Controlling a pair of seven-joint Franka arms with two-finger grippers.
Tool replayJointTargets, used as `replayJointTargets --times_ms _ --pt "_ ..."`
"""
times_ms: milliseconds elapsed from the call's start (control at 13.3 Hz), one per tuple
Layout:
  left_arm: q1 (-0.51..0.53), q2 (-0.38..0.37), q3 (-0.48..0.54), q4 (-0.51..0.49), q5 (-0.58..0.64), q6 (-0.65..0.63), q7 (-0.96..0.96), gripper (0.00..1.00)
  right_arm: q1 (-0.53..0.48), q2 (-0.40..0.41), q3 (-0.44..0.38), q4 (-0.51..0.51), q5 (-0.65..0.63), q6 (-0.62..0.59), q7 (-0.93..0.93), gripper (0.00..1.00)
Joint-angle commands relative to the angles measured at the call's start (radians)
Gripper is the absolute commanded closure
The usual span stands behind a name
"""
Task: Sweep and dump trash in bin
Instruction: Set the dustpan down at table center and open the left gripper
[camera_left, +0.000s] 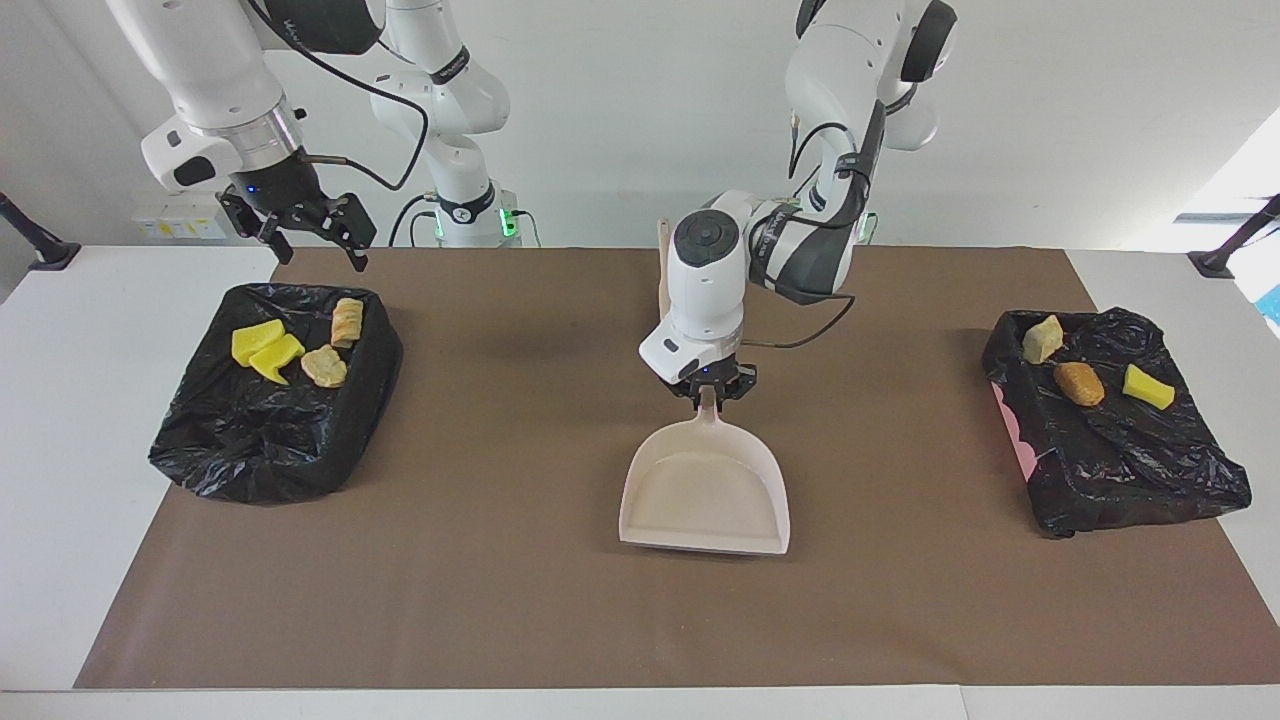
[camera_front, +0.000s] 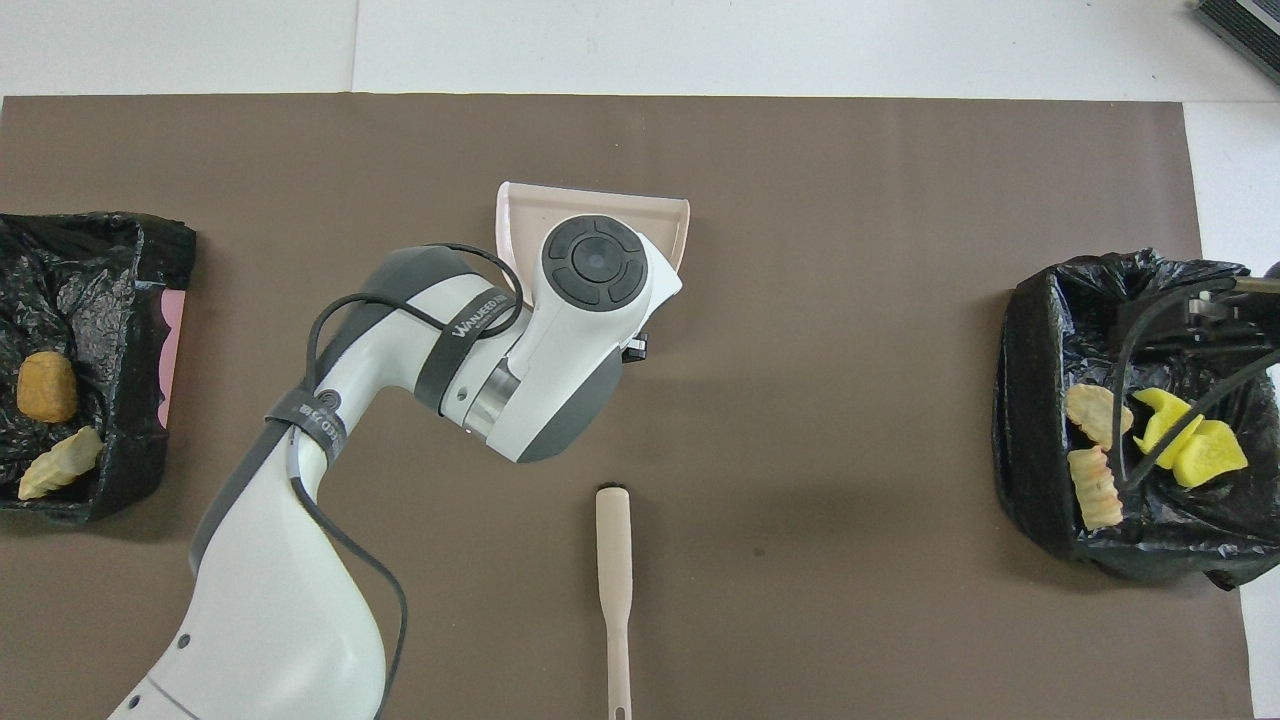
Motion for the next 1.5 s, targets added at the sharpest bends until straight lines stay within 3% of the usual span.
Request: replayJointTargets --times_ms 0,675,900,1050,1425 --pt "-0.020 0.065 0.023 0.085 -0.015 -0.004 -0.023 1.00 0.007 0.003 -0.008 0.012 -0.009 -0.015 -0.022 0.00" --pt "-0.020 0.069 0.023 0.030 -0.084 0.058 -0.026 1.00 0.005 0.003 -0.008 0.012 -0.009 -0.015 -0.022 0.00" --pt "-0.018 0.060 0.026 0.030 -0.081 0.046 -0.027 0.30 0.005 0.003 -0.008 0.012 -0.007 -0.015 -0.022 0.00" --pt "-0.007 0.013 0.026 0.013 -0.077 0.039 -0.014 0.00 0.007 0.003 -0.008 0.012 -0.009 -0.016 -0.022 0.00" --pt "0.085 -0.254 0.035 -0.194 -0.075 0.035 0.072 0.00 0.007 0.002 -0.008 0.012 -0.007 -0.016 -0.022 0.00"
